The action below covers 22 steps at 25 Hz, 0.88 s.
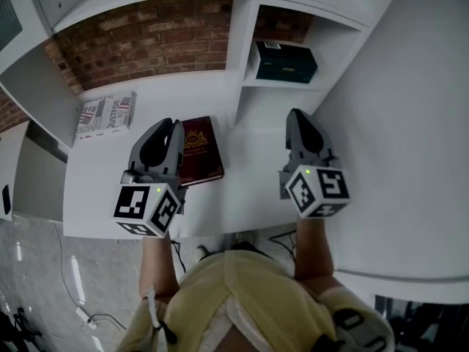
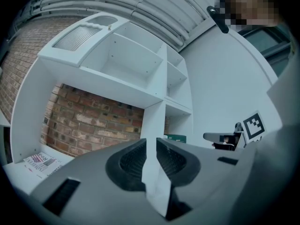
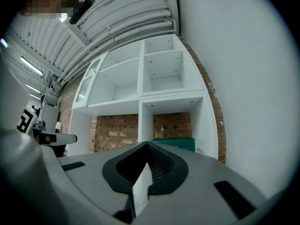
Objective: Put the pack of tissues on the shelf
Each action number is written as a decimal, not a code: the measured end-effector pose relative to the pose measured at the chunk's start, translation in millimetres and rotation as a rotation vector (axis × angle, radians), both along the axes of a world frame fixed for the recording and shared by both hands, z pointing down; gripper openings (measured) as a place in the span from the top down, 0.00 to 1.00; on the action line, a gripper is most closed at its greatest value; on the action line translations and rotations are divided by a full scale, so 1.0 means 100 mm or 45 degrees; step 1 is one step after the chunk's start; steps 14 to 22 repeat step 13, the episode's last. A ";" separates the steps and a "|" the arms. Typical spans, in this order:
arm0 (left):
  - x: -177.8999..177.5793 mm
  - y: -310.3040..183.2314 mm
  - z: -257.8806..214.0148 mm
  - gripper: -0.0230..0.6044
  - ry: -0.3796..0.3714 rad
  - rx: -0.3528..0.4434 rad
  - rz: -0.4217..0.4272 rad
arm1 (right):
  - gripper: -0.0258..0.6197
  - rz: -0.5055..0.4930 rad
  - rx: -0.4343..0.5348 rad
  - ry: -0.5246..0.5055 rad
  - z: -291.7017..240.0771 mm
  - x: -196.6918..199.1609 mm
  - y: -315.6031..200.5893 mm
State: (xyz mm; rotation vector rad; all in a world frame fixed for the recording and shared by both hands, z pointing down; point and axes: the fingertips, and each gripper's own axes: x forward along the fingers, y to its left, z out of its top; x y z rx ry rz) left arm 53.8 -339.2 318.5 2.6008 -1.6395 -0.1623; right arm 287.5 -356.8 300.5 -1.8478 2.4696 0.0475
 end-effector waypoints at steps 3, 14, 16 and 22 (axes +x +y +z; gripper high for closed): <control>0.00 0.01 -0.01 0.86 -0.005 -0.002 0.004 | 0.96 -0.001 -0.001 0.001 0.00 -0.01 -0.01; 0.07 0.00 0.01 0.86 -0.009 -0.018 0.024 | 0.96 -0.008 -0.013 0.006 0.01 0.05 -0.08; 0.07 0.00 0.01 0.86 -0.009 -0.018 0.024 | 0.96 -0.008 -0.013 0.006 0.01 0.05 -0.08; 0.07 0.00 0.01 0.86 -0.009 -0.018 0.024 | 0.96 -0.008 -0.013 0.006 0.01 0.05 -0.08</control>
